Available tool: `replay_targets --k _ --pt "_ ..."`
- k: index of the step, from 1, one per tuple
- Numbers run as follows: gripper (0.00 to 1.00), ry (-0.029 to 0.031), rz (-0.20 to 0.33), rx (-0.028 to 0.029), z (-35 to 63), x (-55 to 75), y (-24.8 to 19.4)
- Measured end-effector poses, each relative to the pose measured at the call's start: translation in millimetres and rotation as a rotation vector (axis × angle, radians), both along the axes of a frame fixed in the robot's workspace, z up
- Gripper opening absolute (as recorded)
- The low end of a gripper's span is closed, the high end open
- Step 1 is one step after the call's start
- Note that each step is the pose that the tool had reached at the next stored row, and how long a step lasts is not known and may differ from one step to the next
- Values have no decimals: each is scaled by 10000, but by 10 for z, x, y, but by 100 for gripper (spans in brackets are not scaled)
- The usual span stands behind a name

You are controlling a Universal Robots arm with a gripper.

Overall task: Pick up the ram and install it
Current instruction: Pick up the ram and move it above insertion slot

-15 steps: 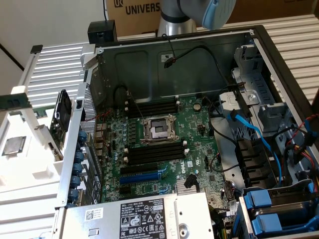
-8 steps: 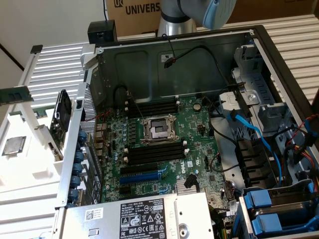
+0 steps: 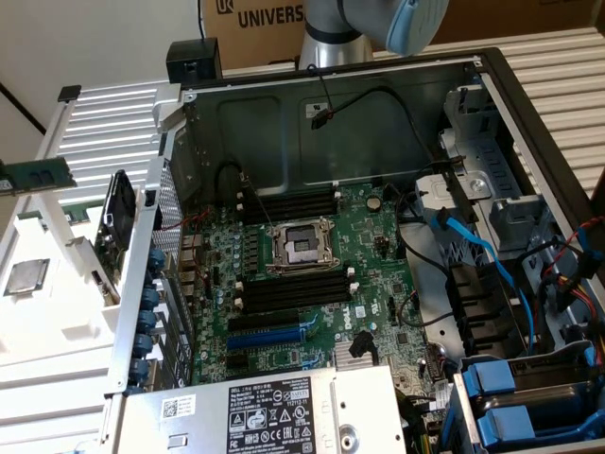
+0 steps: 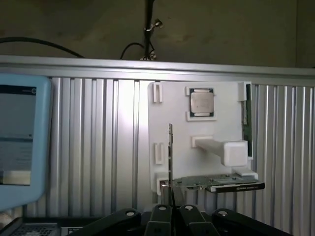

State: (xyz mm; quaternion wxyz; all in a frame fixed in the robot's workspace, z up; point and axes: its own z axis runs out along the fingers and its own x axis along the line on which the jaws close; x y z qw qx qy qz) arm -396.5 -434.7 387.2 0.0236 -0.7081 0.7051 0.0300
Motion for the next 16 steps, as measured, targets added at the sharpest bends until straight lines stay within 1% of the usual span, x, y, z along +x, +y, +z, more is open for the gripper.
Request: replay_targets --k 1,2,3,4,5,6,7,9,11,16 --pt "12 0 8 -7 3 21 -3" --pt "12 8 14 -63 11 68 -5" --pt "12 29 15 -147 14 95 -5" --pt "12 68 14 -278 14 110 -5" --pt "12 163 15 -536 15 127 -5" --pt "12 173 16 -552 15 129 -5" --pt "12 172 20 -553 15 132 -4" --pt "12 127 35 -547 31 207 0" --pt "12 123 35 -547 41 264 1" --pt "12 121 35 -532 106 413 1"
